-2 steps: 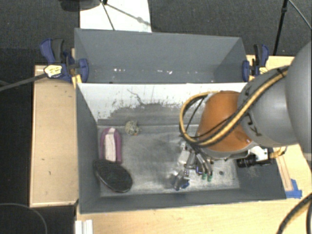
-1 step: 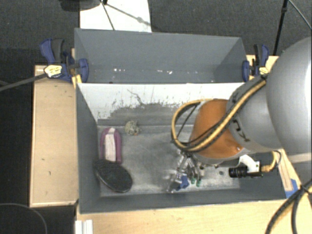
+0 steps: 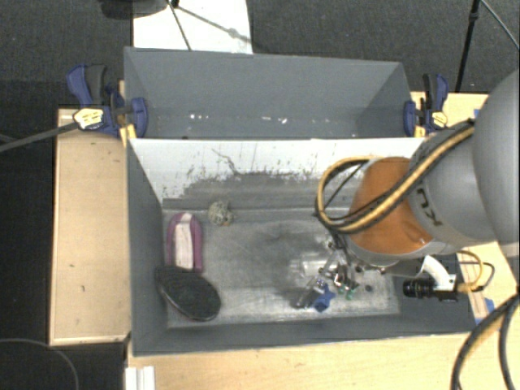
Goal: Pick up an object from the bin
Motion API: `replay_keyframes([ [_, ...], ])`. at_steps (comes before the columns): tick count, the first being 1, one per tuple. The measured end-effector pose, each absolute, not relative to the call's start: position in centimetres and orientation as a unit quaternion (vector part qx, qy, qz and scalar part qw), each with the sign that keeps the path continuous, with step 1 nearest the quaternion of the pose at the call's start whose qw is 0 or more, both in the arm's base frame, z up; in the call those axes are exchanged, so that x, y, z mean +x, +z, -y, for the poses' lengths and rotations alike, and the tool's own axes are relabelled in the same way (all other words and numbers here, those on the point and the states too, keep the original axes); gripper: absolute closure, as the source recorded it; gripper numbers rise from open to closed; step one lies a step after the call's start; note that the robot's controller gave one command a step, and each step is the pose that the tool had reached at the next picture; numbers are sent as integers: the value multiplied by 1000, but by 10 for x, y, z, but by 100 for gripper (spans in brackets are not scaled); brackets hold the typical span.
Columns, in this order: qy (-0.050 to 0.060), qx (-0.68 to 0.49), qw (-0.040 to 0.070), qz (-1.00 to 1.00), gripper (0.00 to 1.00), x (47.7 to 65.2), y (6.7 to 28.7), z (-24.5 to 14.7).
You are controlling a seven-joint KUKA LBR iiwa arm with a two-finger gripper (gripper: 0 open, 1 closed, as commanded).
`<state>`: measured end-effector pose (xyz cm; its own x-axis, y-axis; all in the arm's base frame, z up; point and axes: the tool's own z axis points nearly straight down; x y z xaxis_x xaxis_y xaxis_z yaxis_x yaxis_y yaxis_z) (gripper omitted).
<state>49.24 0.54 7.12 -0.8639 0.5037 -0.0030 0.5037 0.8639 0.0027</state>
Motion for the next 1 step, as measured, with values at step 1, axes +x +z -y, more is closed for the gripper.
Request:
replay_keyframes([
  [1, 1, 259, 1, -966, 100, 492, 72, -7],
])
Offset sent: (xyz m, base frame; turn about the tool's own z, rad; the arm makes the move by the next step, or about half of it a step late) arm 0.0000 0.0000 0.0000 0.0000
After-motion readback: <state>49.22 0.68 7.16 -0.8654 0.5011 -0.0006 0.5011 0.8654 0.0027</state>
